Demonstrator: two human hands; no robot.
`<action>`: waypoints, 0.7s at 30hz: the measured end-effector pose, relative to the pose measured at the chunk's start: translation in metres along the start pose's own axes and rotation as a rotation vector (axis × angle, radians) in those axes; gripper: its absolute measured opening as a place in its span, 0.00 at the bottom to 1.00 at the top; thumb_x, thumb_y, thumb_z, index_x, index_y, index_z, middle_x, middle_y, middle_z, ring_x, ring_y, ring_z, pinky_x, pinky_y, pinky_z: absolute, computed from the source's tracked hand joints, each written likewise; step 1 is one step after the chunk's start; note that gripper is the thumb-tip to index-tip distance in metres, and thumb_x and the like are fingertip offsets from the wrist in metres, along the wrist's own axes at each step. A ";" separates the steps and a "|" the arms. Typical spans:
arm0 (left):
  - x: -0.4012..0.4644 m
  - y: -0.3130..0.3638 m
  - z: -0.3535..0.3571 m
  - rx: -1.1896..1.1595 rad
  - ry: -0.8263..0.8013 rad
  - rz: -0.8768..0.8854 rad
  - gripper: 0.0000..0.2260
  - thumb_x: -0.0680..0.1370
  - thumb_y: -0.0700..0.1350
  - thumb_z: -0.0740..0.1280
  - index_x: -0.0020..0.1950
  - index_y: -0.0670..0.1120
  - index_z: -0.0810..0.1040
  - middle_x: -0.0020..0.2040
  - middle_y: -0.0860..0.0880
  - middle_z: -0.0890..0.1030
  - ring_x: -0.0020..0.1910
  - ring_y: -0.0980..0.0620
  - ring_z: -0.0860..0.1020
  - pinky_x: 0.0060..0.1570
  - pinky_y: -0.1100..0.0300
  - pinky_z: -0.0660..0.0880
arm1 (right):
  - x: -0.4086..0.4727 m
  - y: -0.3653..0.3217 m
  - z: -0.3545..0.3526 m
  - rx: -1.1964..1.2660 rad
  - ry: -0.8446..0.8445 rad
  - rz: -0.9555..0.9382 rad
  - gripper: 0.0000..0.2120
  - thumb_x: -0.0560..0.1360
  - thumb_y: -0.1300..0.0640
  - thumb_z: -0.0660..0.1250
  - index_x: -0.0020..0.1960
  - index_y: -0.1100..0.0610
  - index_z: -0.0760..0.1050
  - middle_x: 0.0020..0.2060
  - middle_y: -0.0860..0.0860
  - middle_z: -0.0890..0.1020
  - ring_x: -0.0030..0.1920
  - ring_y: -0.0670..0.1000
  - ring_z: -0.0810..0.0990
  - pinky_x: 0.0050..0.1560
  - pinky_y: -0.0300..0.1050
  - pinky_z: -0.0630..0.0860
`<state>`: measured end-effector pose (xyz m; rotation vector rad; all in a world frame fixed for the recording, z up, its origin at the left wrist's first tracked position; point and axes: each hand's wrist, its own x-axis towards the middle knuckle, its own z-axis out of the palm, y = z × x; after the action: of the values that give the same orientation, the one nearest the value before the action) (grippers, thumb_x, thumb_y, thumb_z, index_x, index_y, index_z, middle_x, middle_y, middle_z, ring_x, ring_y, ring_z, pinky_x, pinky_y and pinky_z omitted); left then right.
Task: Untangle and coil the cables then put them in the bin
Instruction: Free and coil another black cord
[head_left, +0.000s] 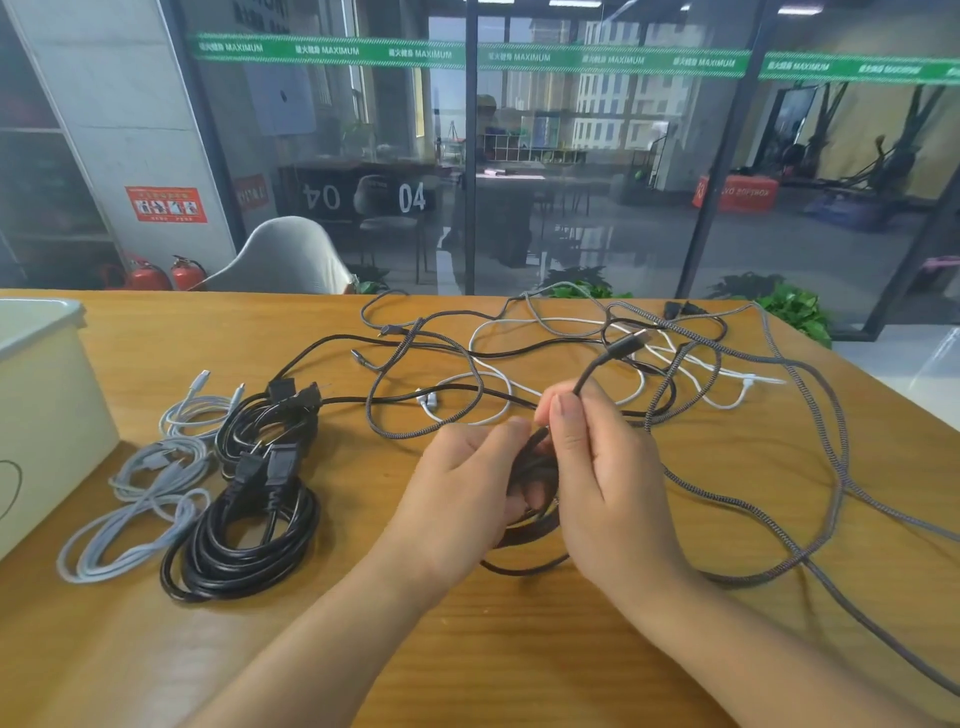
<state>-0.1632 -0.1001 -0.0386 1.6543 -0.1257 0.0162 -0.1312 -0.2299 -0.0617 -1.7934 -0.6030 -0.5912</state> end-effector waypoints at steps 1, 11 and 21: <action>0.001 -0.003 0.000 -0.014 0.035 0.019 0.21 0.86 0.46 0.57 0.39 0.35 0.75 0.25 0.49 0.67 0.21 0.56 0.61 0.23 0.66 0.60 | 0.001 0.001 0.001 -0.021 0.005 -0.004 0.17 0.87 0.46 0.52 0.49 0.53 0.74 0.33 0.47 0.81 0.33 0.51 0.83 0.32 0.53 0.79; -0.001 -0.013 0.015 -0.088 0.122 0.223 0.17 0.85 0.53 0.58 0.53 0.39 0.74 0.29 0.53 0.67 0.25 0.55 0.62 0.24 0.63 0.60 | 0.006 0.007 -0.001 0.039 0.085 0.134 0.18 0.87 0.48 0.54 0.40 0.49 0.72 0.30 0.47 0.78 0.26 0.53 0.78 0.26 0.57 0.78; 0.006 -0.008 -0.009 -0.259 0.265 0.103 0.11 0.86 0.51 0.60 0.49 0.44 0.71 0.30 0.53 0.62 0.28 0.53 0.55 0.26 0.60 0.52 | 0.026 0.039 -0.033 0.011 -0.134 0.322 0.11 0.87 0.48 0.56 0.62 0.42 0.77 0.30 0.44 0.69 0.28 0.45 0.66 0.30 0.42 0.65</action>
<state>-0.1555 -0.0909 -0.0450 1.3716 -0.0095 0.2852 -0.0894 -0.2695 -0.0633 -1.8803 -0.3929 -0.2501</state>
